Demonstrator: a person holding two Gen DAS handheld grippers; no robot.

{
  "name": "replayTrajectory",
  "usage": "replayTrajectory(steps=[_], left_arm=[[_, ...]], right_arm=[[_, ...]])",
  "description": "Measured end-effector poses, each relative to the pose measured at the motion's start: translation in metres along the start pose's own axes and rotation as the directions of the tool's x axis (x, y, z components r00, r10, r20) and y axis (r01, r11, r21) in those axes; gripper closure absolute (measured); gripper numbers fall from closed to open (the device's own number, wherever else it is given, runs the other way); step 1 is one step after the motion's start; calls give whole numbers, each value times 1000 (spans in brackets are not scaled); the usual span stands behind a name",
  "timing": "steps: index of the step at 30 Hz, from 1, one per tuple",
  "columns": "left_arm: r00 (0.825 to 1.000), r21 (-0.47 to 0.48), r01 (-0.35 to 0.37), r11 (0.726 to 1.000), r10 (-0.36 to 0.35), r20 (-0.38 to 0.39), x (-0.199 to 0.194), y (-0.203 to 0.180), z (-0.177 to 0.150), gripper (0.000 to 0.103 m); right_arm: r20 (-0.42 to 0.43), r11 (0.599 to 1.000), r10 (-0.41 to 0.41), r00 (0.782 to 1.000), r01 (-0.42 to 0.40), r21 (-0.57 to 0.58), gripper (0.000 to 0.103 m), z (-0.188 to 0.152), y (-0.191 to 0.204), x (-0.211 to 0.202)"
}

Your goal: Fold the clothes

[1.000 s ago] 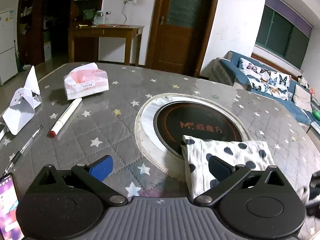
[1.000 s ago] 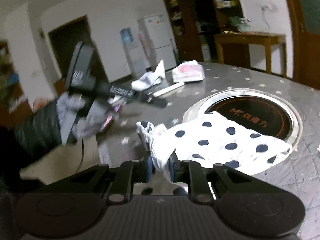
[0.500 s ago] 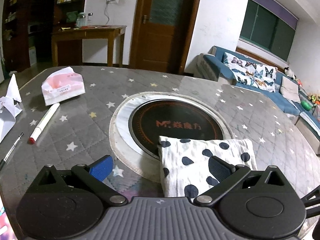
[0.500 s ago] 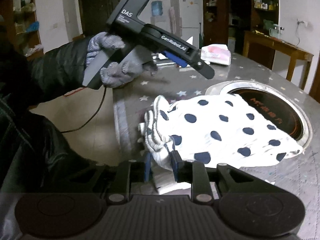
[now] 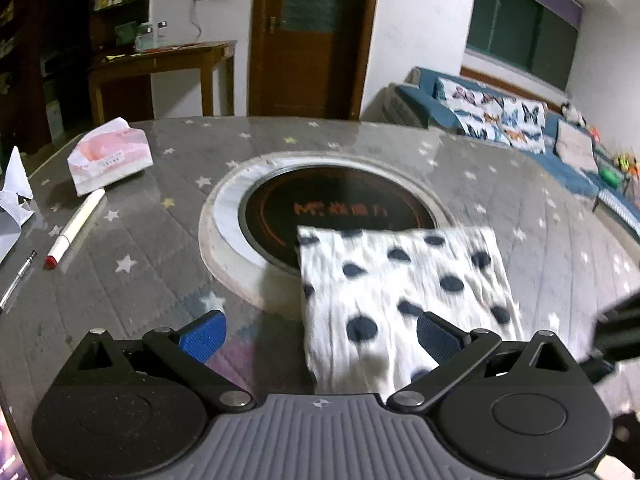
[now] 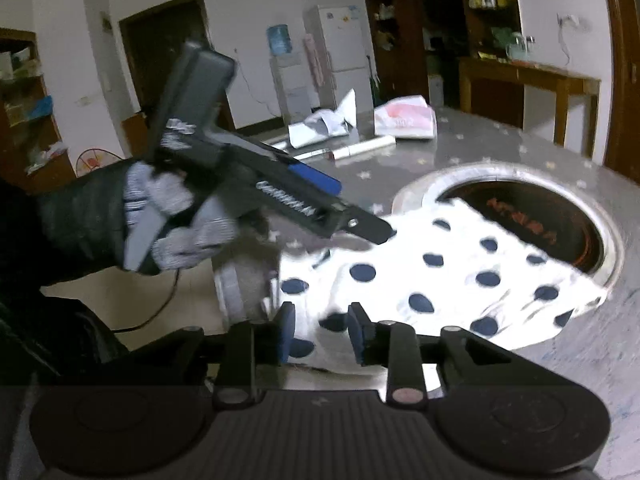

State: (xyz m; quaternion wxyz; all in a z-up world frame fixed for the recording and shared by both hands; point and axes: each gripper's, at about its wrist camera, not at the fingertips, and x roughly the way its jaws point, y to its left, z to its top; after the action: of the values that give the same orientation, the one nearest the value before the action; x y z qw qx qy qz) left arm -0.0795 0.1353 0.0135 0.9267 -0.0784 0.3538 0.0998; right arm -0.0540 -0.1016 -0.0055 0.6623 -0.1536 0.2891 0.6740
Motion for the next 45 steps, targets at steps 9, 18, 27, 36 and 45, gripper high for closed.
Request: replayTrajectory(steps=[9,18,27,36,45], left_arm=[[999,65,-9,998,13,-51,6,-9,-27,0],[999,63,-4,998,8,-53,7,-11,-26,0],[997,40,5,999,-2,-76,9,-5,-34,0],[997,14,28,1000,-27,-79,11,0,-35,0],[995,-2,55,998,-55,-84,13,4,-36,0]], right_arm=[[-25,997,-35,999,37,72,66,-2,-24,14],[7,943,-276,961,269,195,63,22,-90,25],[-54,859,-402,914,397,323,66,8,-144,38],[-28,949,-254,967,254,189,64,48,-101,63],[-129,970,-212,969,225,89,63,63,-93,121]])
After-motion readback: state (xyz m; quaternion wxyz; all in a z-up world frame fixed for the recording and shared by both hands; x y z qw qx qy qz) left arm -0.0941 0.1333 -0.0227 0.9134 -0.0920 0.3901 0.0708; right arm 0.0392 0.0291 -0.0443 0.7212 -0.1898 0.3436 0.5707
